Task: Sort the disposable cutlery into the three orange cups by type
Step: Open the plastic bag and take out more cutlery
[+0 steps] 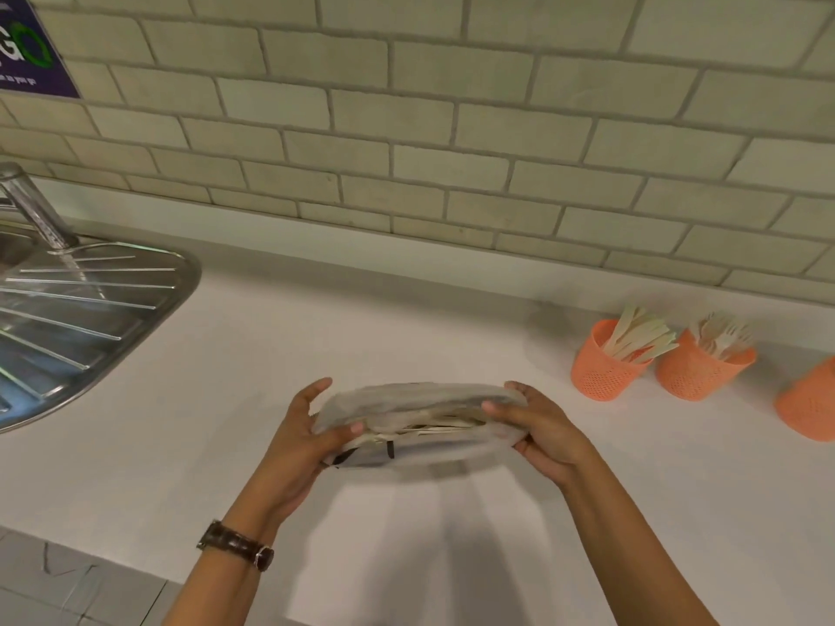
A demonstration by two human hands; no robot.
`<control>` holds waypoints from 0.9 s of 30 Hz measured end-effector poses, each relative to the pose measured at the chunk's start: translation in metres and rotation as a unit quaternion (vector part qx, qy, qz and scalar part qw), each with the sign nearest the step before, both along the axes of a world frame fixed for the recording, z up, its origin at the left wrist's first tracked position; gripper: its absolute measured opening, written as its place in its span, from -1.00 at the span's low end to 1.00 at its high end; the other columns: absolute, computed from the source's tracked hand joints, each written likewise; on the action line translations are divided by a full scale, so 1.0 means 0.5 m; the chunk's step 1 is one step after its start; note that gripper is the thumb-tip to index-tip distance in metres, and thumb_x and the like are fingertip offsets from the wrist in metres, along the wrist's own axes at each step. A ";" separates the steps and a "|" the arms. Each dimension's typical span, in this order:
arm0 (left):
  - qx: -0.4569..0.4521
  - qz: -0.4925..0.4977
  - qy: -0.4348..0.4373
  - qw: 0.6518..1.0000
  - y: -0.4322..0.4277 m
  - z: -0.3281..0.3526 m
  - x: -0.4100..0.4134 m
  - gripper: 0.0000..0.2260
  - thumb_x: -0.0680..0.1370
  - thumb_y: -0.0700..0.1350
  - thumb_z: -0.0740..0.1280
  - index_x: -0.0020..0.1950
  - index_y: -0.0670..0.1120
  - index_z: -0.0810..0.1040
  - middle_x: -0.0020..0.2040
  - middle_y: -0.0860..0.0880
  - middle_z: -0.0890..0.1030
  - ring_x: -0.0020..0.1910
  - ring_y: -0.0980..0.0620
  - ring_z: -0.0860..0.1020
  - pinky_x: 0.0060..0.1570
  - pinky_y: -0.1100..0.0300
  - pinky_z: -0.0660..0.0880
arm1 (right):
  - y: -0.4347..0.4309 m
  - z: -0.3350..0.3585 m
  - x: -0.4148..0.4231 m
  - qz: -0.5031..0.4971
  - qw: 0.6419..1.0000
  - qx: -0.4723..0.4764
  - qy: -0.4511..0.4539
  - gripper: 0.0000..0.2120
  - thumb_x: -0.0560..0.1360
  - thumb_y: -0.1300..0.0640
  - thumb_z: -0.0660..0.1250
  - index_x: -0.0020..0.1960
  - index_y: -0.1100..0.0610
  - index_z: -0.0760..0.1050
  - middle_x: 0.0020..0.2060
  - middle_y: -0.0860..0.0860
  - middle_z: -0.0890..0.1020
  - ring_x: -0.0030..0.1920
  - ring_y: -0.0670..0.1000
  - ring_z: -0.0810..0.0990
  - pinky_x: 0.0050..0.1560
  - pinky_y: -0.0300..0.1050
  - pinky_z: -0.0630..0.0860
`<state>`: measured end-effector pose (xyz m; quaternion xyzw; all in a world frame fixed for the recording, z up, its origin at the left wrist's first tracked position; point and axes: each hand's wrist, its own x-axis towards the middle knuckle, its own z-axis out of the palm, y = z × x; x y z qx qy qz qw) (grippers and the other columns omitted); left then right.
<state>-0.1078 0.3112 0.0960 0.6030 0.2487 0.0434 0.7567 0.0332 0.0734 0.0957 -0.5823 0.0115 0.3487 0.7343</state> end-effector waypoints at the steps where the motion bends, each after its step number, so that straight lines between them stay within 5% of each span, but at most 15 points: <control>1: -0.013 0.012 -0.011 1.000 -0.002 -0.008 -0.007 -0.42 0.25 -0.13 0.54 0.14 0.15 0.35 -0.05 -0.03 0.60 -0.26 0.08 0.59 -0.24 0.23 0.52 | -0.004 -0.013 -0.004 -0.011 0.995 -0.091 -0.040 -0.62 0.31 0.21 0.52 0.02 0.10 0.41 -0.13 0.06 0.57 -0.21 -0.03 0.60 -0.24 -0.20 0.52; 4: 0.190 0.029 -0.030 0.981 -0.010 -0.052 -0.026 -0.60 0.47 -0.34 0.34 -0.15 0.19 0.35 0.00 -0.08 0.49 -0.33 0.04 0.50 -0.36 0.29 0.45 | -0.007 -0.059 -0.028 -0.037 0.953 -0.256 -0.161 -0.55 0.38 0.22 0.48 0.09 0.10 0.27 -0.19 0.02 0.48 -0.21 0.01 0.49 -0.25 -0.20 0.42; 7: 0.479 -0.019 -0.027 0.877 -0.004 -0.070 -0.040 -0.58 0.46 -0.39 0.25 -0.32 0.16 0.47 0.21 0.11 0.40 -0.08 0.10 0.54 -0.28 0.40 0.42 | -0.010 -0.075 -0.041 -0.039 0.891 -0.270 -0.363 -0.65 0.36 0.36 0.42 -0.11 0.08 0.28 -0.21 -0.04 0.43 -0.22 -0.05 0.45 -0.21 -0.26 0.38; 9: 0.596 -0.051 -0.026 0.801 0.000 -0.064 -0.037 -0.58 0.43 -0.41 0.27 -0.21 0.15 0.62 0.22 0.07 0.43 0.03 0.05 0.47 -0.20 0.35 0.41 | -0.015 -0.066 -0.035 0.008 0.825 -0.296 -0.481 -0.69 0.36 0.43 0.30 -0.26 0.05 0.33 -0.17 -0.14 0.42 -0.23 -0.09 0.45 -0.23 -0.28 0.36; 11: 0.653 -0.070 -0.006 0.754 -0.005 -0.052 -0.028 -0.57 0.44 -0.36 0.30 0.12 0.12 0.59 0.22 -0.01 0.46 0.04 -0.04 0.43 -0.17 0.23 0.49 | -0.011 -0.048 -0.031 0.106 0.763 -0.366 -0.522 -0.74 0.40 0.41 0.23 -0.27 0.07 0.49 -0.09 -0.20 0.41 -0.23 -0.04 0.46 -0.29 -0.27 0.33; 13: 0.647 -0.100 0.060 0.753 -0.012 -0.031 -0.016 -0.52 0.46 -0.24 0.31 0.34 0.09 0.40 0.32 -0.02 0.34 0.07 -0.03 0.40 -0.12 0.22 0.51 | 0.001 -0.032 -0.027 0.191 0.718 -0.438 -0.506 -0.74 0.46 0.29 0.26 0.02 0.02 0.59 0.05 -0.13 0.42 -0.12 0.00 0.50 -0.31 -0.28 0.29; 17: 0.615 -0.137 0.114 0.768 -0.017 0.008 0.021 -0.37 0.39 -0.15 0.40 0.40 0.01 0.22 0.34 -0.02 0.10 -0.09 0.03 0.40 -0.30 0.32 0.36 | 0.030 0.015 -0.013 0.259 0.699 -0.476 -0.466 -0.31 0.41 0.29 0.32 0.45 -0.07 0.20 0.22 -0.02 0.33 -0.03 0.06 0.52 -0.19 -0.19 0.38; 23: 0.556 -0.118 0.081 0.819 -0.054 0.027 0.011 -0.20 0.27 0.01 0.54 0.40 0.00 0.19 0.33 0.01 0.03 -0.27 0.09 0.46 -0.41 0.41 0.35 | 0.028 0.035 -0.017 0.193 0.697 -0.464 -0.511 -0.26 0.37 0.39 0.23 0.45 -0.06 0.15 0.24 -0.01 0.28 -0.22 0.03 0.42 -0.27 -0.17 0.35; 27: 0.510 -0.140 0.090 0.844 -0.084 -0.004 -0.012 -0.18 0.24 -0.01 0.55 0.38 -0.01 0.20 0.33 0.01 0.03 -0.17 0.04 0.50 -0.28 0.35 0.42 | 0.010 -0.001 -0.055 0.203 0.647 -0.531 -0.509 -0.37 0.39 0.27 0.31 0.40 -0.09 0.27 0.24 0.02 0.29 0.06 0.06 0.37 -0.07 -0.14 0.36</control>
